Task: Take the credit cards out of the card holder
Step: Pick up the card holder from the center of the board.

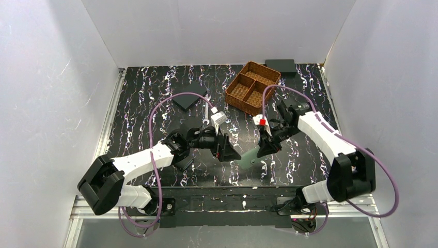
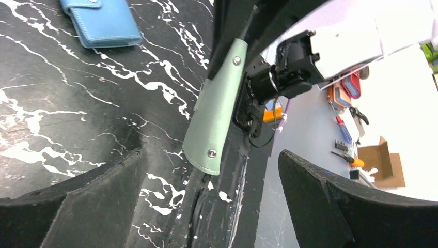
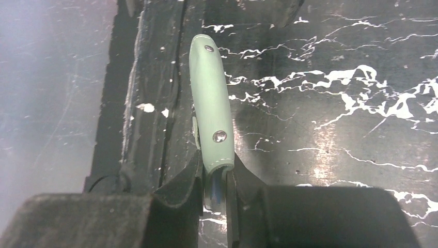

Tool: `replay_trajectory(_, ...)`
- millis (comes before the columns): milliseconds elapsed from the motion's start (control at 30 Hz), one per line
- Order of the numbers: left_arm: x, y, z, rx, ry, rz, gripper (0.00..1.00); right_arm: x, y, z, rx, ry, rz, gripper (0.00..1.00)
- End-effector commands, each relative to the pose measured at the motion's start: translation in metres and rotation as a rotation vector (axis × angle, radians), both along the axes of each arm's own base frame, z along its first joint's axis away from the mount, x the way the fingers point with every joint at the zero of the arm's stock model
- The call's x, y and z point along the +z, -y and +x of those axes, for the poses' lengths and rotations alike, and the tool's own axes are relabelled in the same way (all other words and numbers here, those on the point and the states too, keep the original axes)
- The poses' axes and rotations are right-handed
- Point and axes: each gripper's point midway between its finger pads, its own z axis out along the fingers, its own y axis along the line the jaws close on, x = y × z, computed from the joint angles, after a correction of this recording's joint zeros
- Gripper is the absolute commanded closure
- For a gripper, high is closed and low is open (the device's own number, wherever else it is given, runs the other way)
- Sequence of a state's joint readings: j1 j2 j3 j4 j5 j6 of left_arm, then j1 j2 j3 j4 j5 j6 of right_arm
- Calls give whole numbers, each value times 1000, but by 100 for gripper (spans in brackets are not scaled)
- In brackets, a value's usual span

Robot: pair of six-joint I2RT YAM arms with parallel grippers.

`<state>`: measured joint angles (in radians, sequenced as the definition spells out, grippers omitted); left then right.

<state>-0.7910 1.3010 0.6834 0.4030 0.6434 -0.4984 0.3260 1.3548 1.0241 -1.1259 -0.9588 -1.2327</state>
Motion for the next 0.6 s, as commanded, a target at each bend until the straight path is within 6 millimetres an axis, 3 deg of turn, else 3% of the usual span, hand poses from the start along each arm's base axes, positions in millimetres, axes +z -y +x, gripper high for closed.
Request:
replay_trajectory(0,23,7,-15,-94,62,-60,2,19,4,-23,89,-148,-41,98)
replay_trajectory(233,26,12,-16,-64,92,-71,2,28,-10,-26,109,-168,-28,98)
replay_trajectory(400,30,17,-15,6,14,-104,2,27,-16,-27,122,-179,-51,98)
replay_trajectory(567,37,26,-31,-56,-44,-160,2,22,-16,-30,108,-169,-59,97)
